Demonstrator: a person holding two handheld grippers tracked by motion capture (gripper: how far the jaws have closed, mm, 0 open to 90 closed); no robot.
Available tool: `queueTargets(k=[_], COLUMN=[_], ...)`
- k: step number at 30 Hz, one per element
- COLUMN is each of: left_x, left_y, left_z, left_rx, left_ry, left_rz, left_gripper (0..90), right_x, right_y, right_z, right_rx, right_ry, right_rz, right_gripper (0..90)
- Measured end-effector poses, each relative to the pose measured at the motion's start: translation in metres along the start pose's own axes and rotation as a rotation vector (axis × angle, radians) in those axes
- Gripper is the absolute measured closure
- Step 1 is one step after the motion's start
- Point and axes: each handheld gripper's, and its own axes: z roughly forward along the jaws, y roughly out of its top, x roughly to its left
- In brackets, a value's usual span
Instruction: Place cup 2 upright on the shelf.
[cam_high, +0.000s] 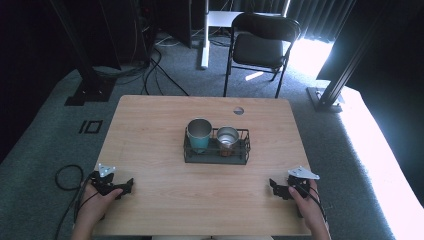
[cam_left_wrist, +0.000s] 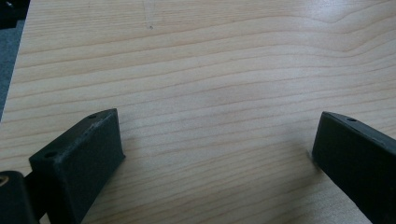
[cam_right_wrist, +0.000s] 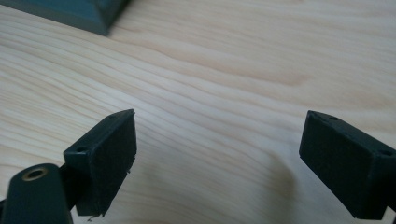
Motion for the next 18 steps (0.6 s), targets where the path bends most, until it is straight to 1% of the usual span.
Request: queueTargets(k=[1, 2, 3, 6, 7, 8, 9, 11, 14, 16, 18], left_x=[0.0000, 0.0000, 0.0000, 0.0000, 0.0000, 0.0000, 0.0000, 0.0000, 0.0000, 0.0000, 0.0000], left_y=[0.0000, 0.0000, 0.0000, 0.0000, 0.0000, 0.0000, 0.0000, 0.0000, 0.0000, 0.0000, 0.0000], left_z=[0.0000, 0.0000, 0.0000, 0.0000, 0.0000, 0.0000, 0.0000, 0.0000, 0.0000, 0.0000, 0.0000], left_rx=[0.000, 0.000, 0.000, 0.000, 0.000, 0.000, 0.000, 0.000, 0.000, 0.000, 0.000], left_ry=[0.000, 0.000, 0.000, 0.000, 0.000, 0.000, 0.000, 0.000, 0.000, 0.000, 0.000], left_rz=[0.000, 0.000, 0.000, 0.000, 0.000, 0.000, 0.000, 0.000, 0.000, 0.000, 0.000], left_gripper=[2.4, 2.4, 2.5, 2.4, 2.4, 2.4, 2.4, 2.4, 2.4, 2.4, 2.4], right_x=[-0.0013, -0.0013, -0.0031, -0.0049, -0.0053, -0.0053, -0.0056, -0.0058, -0.0049, -0.0039, -0.0036], right_y=[-0.0011, -0.0011, -0.0029, -0.0049, -0.0050, -0.0050, -0.0055, -0.0061, -0.0066, -0.0072, -0.0074], right_z=[-0.0006, -0.0006, -0.0015, -0.0014, -0.0017, -0.0017, -0.0020, -0.0014, -0.0018, -0.0025, -0.0027], right_rx=[0.009, 0.009, 0.014, 0.034, 0.032, 0.032, 0.040, 0.057, 0.063, 0.065, 0.065], right_ry=[-0.009, -0.009, -0.026, -0.051, -0.060, -0.060, -0.068, -0.077, -0.081, -0.073, -0.074], right_rz=[0.017, 0.017, 0.041, 0.038, 0.041, 0.041, 0.054, 0.051, 0.073, 0.063, 0.063], right_gripper=[10.9, 10.9, 10.8, 10.8, 10.8, 10.8, 10.8, 10.8, 10.8, 10.8, 10.8])
